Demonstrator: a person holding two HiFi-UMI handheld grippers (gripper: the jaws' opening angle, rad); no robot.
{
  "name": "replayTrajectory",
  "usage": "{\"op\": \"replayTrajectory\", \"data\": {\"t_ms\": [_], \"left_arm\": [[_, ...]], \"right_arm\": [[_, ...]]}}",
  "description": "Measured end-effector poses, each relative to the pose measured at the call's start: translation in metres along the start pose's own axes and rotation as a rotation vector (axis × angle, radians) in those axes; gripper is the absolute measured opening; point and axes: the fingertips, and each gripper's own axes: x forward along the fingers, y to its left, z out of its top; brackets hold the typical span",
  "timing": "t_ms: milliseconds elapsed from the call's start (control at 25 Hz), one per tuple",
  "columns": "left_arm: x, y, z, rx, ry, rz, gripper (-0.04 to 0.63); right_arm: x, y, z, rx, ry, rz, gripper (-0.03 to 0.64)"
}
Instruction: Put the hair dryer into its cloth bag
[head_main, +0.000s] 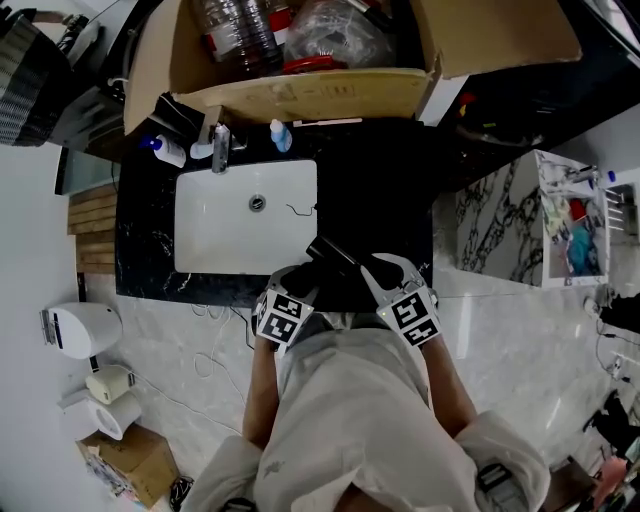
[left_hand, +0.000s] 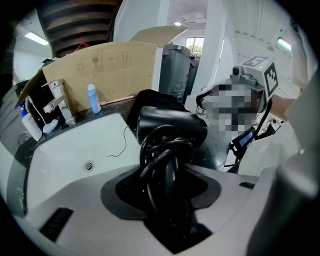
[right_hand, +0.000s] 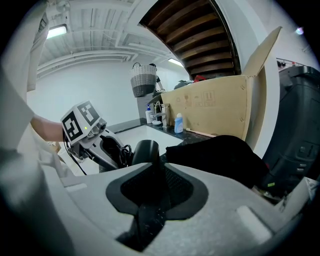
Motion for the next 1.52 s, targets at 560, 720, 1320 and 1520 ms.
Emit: {"op": "replayTrajectory", "data": {"t_ms": [560,720,1320,1520], "left_arm": [[-0.004,0.009,-0.003,-0.044,0.005,0.052,0.202],[-0.006,0.015,-0.004,-0.038,-0.002,0.051,0.202],[-0.001,0.034,-0.002,0.020,0.016,-0.027,0.202],[0.000,0.038,-0.001,0.032,0.015,-0.046,0.202]], "right_arm": [[0.030,-0.035,-0.013,-0.098,0.061,-0.078,0.061],[0.044,-0.040,-0.014,-0.153,0.091,-0.105,0.060],[0.082,-0.046,-0.026,-0.289,0.289,-0.136,0.061],[0.093,-0.045,-0.036,-0.286,0.358,-0.106,0.061]]}}
